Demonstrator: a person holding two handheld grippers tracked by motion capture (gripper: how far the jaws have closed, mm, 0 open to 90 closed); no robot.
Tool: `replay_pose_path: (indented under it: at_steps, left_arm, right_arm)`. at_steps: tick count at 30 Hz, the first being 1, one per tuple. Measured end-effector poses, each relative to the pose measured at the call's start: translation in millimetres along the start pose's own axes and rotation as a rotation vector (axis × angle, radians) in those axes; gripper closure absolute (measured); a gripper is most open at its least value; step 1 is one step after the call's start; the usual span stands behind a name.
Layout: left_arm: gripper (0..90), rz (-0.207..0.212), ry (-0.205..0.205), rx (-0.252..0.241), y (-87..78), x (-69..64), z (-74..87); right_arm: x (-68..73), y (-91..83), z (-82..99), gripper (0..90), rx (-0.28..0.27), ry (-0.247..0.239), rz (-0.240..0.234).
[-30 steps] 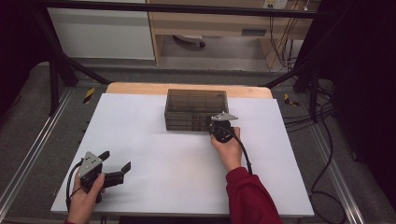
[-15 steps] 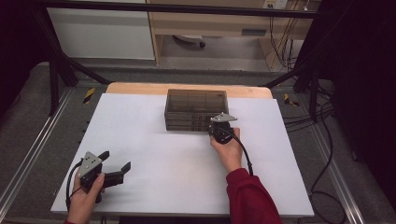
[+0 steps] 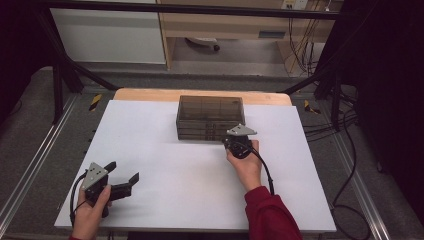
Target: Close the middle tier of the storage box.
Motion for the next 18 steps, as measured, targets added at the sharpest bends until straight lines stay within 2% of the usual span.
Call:
replay_pose_path:
  at_steps: [4, 6, 8, 11, 15, 18]
  left_arm:
    - [5.1, -0.022, 0.0, -0.008, -1.6, 3.8, -1.0]
    - [5.1, -0.025, -0.003, -0.011, -1.3, 4.7, -1.3]
    - [5.1, -0.023, -0.002, -0.009, -1.4, 4.4, -1.2]
    - [5.0, -0.018, -0.002, -0.013, -2.2, 3.5, -2.5]
    - [5.0, -0.01, -0.005, -0.016, -1.3, 1.8, -3.0]
    - [5.0, -0.008, -0.005, -0.015, -1.3, 1.6, -2.8]
  right_arm:
    - [6.4, -12.4, 8.6, 87.1, -0.026, 0.035, -0.013]
    - [8.7, -16.4, 16.3, 82.2, -0.009, 0.041, -0.021]
    - [8.7, -20.3, 16.5, 77.0, -0.004, 0.031, -0.025]
    - [8.8, -25.6, 8.4, 62.5, -0.029, 0.067, -0.033]
    - [10.9, -29.2, 3.0, 42.7, -0.03, 0.051, -0.023]
    - [7.7, -30.7, -2.4, 28.5, -0.038, 0.023, 0.017]
Point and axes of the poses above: each handheld gripper's, and its own axes: y roughly forward along the jaws, z roughly out of its underside, x roughly to its left, the point moved 9 cm from there along y, roughly forward along the jaws, and after that the axes turned 12 degrees about -x, right-handed, at the moved point
